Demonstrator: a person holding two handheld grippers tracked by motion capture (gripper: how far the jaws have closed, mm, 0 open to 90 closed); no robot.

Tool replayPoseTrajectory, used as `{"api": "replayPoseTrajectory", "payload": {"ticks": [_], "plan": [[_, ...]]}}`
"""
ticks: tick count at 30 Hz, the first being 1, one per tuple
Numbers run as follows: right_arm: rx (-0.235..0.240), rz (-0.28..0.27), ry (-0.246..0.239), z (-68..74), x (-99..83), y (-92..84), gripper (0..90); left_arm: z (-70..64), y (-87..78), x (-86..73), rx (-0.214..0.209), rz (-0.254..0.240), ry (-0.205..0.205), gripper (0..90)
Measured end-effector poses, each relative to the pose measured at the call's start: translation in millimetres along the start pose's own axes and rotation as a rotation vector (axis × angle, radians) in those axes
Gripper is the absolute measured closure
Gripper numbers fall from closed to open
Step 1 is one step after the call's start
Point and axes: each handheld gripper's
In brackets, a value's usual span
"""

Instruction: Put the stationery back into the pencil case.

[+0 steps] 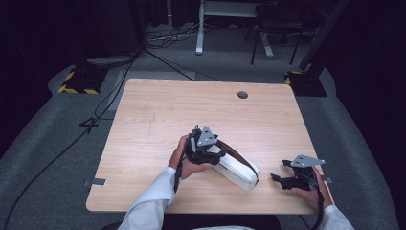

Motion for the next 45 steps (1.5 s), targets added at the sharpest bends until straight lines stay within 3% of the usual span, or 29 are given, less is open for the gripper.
{"api": "replayPoseTrajectory", "payload": {"ticks": [19, 36, 45], "plan": [[0.002, 0.000, 0.002, -0.2, 0.0, 0.2, 19.5, 6.2, -21.3, -11.8, 0.061, 0.052, -0.014, 24.3], [0.003, 0.004, 0.009, -0.7, 0.3, 0.2, 19.4, 11.3, -41.9, -27.3, 0.080, 0.095, -0.013, 18.2], [0.008, 0.008, 0.015, -1.5, 0.4, 0.4, 19.4, 13.7, -54.7, -44.5, 0.083, 0.135, -0.010, 16.4]]}}
Point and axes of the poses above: each handheld gripper's, and its own axes: y roughly forward along the jaws, x roughly out of its top, z roughly to its left, and after that the axes turned 14 degrees about y, right-handed
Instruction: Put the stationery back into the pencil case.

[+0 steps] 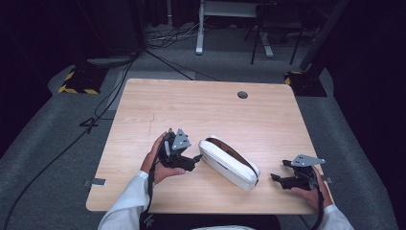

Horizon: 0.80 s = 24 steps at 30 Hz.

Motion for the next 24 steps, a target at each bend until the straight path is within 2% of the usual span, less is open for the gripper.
{"api": "replayPoseTrajectory", "payload": {"ticks": [7, 9, 12, 19, 21, 24], "plan": [[0.000, 0.000, 0.001, 0.0, 0.0, 0.0, 19.5, 1.7, -7.3, -15.9, -0.004, 0.032, 0.003, 16.1], [0.000, 0.000, 0.001, 0.0, 0.0, 0.0, 19.5, 0.9, -8.8, -20.1, 0.021, 0.059, 0.016, 16.1], [0.001, 0.001, 0.001, -0.1, 0.0, 0.0, 19.4, 0.4, -12.0, -27.8, 0.018, 0.081, 0.030, 16.1], [0.002, 0.001, 0.001, -0.2, 0.1, 0.1, 19.4, -0.3, -15.3, -42.2, 0.065, 0.132, 0.042, 16.2], [0.002, 0.001, 0.001, -0.3, 0.1, 0.1, 19.4, -0.7, -17.6, -48.6, 0.095, 0.153, 0.047, 16.2], [0.001, 0.001, 0.001, -0.3, 0.1, 0.1, 19.4, 0.4, -21.4, -56.5, 0.107, 0.175, 0.042, 16.2]]}}
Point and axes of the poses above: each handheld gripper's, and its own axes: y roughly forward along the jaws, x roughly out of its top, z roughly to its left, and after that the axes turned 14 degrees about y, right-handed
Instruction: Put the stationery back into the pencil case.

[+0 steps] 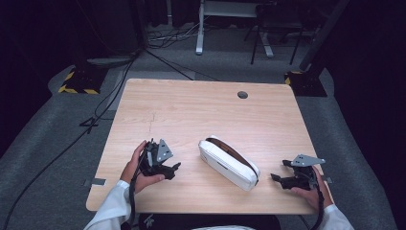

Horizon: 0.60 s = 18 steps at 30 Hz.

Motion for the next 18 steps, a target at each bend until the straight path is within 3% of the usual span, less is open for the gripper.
{"api": "replayPoseTrajectory", "payload": {"ticks": [6, 18], "plan": [[0.000, 0.000, 0.000, 0.0, 0.0, 0.0, 19.4, 0.3, -2.8, -14.0, 0.024, 0.032, 0.000, 16.2], [0.000, 0.000, 0.000, 0.0, 0.0, 0.0, 19.4, -0.3, -6.1, -46.9, 0.059, 0.090, -0.041, 16.2]]}}
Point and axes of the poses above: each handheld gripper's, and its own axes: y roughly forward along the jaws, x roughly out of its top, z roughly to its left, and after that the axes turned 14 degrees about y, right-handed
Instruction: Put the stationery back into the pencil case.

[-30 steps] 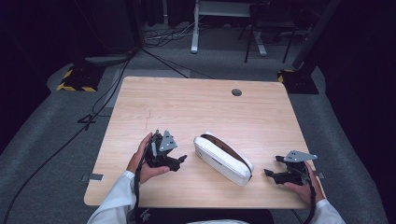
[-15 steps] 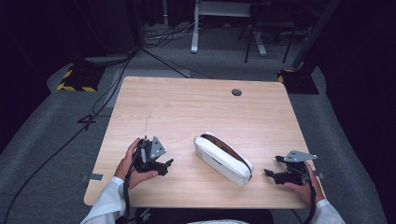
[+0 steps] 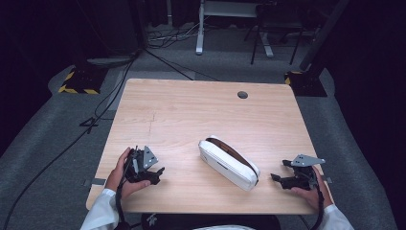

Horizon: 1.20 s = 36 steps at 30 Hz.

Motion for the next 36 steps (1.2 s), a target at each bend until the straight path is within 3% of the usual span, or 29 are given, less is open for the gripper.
{"api": "replayPoseTrajectory", "payload": {"ticks": [10, 18, 27, 34, 36], "plan": [[-0.001, 0.001, 0.000, -0.1, 0.1, -0.1, 19.3, -1.9, 0.8, -19.2, -0.005, 0.017, -0.027, 16.2], [-0.001, 0.001, -0.001, -0.1, 0.1, 0.0, 19.3, -0.6, -0.3, -34.9, -0.038, -0.011, -0.122, 16.2], [0.001, 0.002, 0.001, -0.2, 0.2, 0.0, 19.3, 1.9, -0.2, -55.6, -0.037, 0.004, -0.182, 16.2], [0.002, 0.003, -0.003, -0.6, 0.4, 0.0, 19.2, 6.2, -2.3, -75.7, -0.081, -0.045, -0.316, 15.7], [0.003, 0.003, -0.003, -0.7, 0.4, 0.0, 19.2, 6.5, -3.8, -78.6, -0.077, -0.046, -0.321, 15.2]]}}
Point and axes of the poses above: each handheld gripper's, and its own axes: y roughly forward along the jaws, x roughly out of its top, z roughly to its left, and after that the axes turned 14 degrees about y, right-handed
